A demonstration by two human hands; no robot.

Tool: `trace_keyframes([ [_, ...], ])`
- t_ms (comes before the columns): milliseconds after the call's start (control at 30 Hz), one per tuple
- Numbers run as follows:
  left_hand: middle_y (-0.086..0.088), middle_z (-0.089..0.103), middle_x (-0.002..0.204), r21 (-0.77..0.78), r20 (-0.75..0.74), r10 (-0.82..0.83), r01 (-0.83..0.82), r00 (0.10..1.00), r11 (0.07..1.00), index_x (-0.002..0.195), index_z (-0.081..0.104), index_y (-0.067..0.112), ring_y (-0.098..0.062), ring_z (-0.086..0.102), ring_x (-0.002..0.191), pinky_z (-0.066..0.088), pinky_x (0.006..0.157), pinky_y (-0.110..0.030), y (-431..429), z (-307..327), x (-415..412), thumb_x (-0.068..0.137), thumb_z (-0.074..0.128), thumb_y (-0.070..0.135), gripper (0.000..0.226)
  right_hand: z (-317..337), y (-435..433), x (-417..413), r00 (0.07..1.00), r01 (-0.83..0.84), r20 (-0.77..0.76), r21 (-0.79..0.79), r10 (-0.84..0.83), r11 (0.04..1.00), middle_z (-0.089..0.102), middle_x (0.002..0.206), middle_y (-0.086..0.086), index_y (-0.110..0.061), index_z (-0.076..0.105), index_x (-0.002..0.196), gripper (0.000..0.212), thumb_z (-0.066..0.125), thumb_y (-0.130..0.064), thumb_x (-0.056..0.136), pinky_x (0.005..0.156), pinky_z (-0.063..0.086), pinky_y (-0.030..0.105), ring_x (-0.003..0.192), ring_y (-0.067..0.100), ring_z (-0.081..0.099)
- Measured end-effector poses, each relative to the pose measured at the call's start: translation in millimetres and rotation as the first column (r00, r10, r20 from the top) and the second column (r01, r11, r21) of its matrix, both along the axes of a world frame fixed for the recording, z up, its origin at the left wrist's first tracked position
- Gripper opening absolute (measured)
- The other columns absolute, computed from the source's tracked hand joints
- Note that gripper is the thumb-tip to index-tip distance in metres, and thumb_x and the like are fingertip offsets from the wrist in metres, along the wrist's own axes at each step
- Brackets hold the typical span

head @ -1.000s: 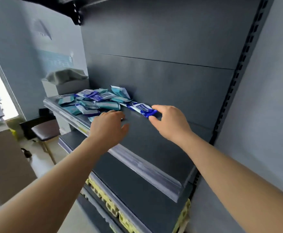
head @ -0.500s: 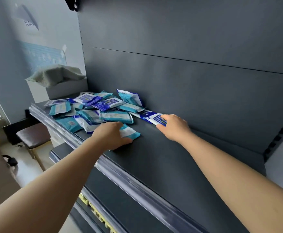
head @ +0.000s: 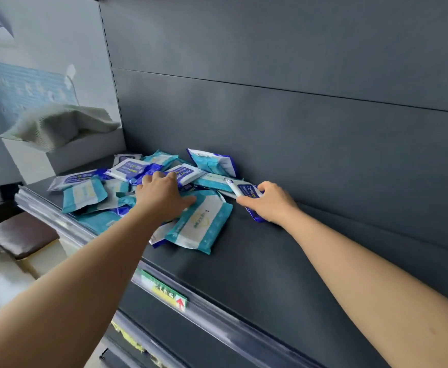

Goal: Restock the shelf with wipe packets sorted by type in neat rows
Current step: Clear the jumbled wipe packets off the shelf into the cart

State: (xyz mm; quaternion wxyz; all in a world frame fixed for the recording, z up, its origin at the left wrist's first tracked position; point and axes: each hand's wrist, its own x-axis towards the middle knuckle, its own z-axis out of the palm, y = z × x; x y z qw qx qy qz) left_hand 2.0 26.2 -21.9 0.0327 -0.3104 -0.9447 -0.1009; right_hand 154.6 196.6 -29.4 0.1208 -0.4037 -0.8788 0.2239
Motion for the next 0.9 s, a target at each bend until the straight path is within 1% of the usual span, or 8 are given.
trace_keyframes([
  [167,-0.002,0.045,0.141,-0.167,0.089,-0.112,0.126,0.99,0.978,0.139,0.039,0.026,-0.027,0.042,0.129,0.031,0.104,-0.047,5,-3,-33,0.072,0.037,0.087,0.09,-2,-8,-32,1.0,0.01,0.016,-0.043,-0.01,0.999,0.042,0.131,0.008,-0.025,0.057,0.11,0.069,0.05,-0.08,0.068,0.104,0.038,0.04,0.123,0.029,0.04],
  [267,0.003,0.055,0.131,-0.187,0.075,-0.219,0.23,0.973,0.955,0.135,0.045,0.031,-0.023,0.049,0.121,0.028,0.103,-0.047,6,1,-35,0.077,0.031,0.084,0.08,-3,-10,-41,0.998,-0.055,-0.039,-0.167,0.049,0.984,0.042,0.144,0.004,-0.03,0.051,0.129,0.058,0.044,-0.066,0.084,0.105,0.037,0.039,0.128,0.025,0.042],
  [367,0.003,0.058,0.125,-0.137,0.079,-0.3,0.308,0.951,0.942,0.131,0.049,0.031,-0.022,0.053,0.114,0.032,0.105,-0.048,2,2,-31,0.076,0.031,0.085,0.08,-6,-10,-42,1.0,-0.025,-0.011,-0.11,0.024,0.994,0.041,0.147,0.006,-0.033,0.041,0.141,0.045,0.035,-0.044,0.098,0.108,0.034,0.038,0.133,0.029,0.037],
  [467,-0.002,0.046,0.138,-0.07,0.197,-0.33,0.349,0.923,0.935,0.14,0.04,0.027,-0.025,0.052,0.117,0.045,0.095,-0.038,-5,4,-28,0.067,0.046,0.086,0.094,-6,-10,-38,0.998,0.016,0.063,-0.066,-0.012,0.998,0.039,0.144,0.006,-0.034,0.036,0.143,0.053,0.047,-0.048,0.093,0.107,0.034,0.041,0.131,0.03,0.035],
  [567,-0.007,0.028,0.149,-0.097,0.266,-0.322,0.357,0.909,0.929,0.149,0.025,0.026,-0.03,0.035,0.133,0.038,0.102,-0.041,-8,4,-26,0.059,0.054,0.087,0.113,-7,-12,-38,0.99,0.098,0.105,-0.08,-0.09,0.992,0.04,0.137,0.01,-0.029,0.047,0.131,0.055,0.056,-0.058,0.085,0.104,0.037,0.041,0.125,0.031,0.039],
  [633,-0.009,0.02,0.152,-0.103,0.298,-0.299,0.342,0.906,0.934,0.149,0.023,0.026,-0.033,0.024,0.138,0.034,0.107,-0.045,-6,1,-26,0.057,0.058,0.086,0.116,-7,-14,-37,0.995,0.093,0.04,-0.142,-0.088,0.986,0.045,0.132,0.008,-0.026,0.053,0.124,0.052,0.061,-0.056,0.082,0.101,0.042,0.04,0.117,0.027,0.049],
  [767,-0.01,0.029,0.15,-0.111,0.306,-0.282,0.328,0.909,0.938,0.149,0.017,0.024,-0.034,0.029,0.137,0.036,0.106,-0.046,-2,-2,-28,0.053,0.061,0.086,0.122,-4,-13,-30,0.996,0.061,-0.056,-0.209,-0.074,0.976,0.064,0.115,0.0,-0.016,0.058,0.117,0.049,0.072,-0.044,0.08,0.095,0.049,0.042,0.103,0.021,0.061],
  [900,-0.007,0.027,0.149,-0.02,0.312,-0.3,0.322,0.901,0.947,0.135,0.036,0.04,-0.035,0.031,0.135,0.035,0.105,-0.049,2,6,-21,0.052,0.056,0.09,0.099,-1,-9,-17,0.99,0.134,-0.006,-0.232,-0.139,0.963,0.07,0.097,0.002,-0.015,0.065,0.096,0.044,0.075,-0.051,0.073,0.079,0.053,0.035,0.089,0.02,0.065],
])
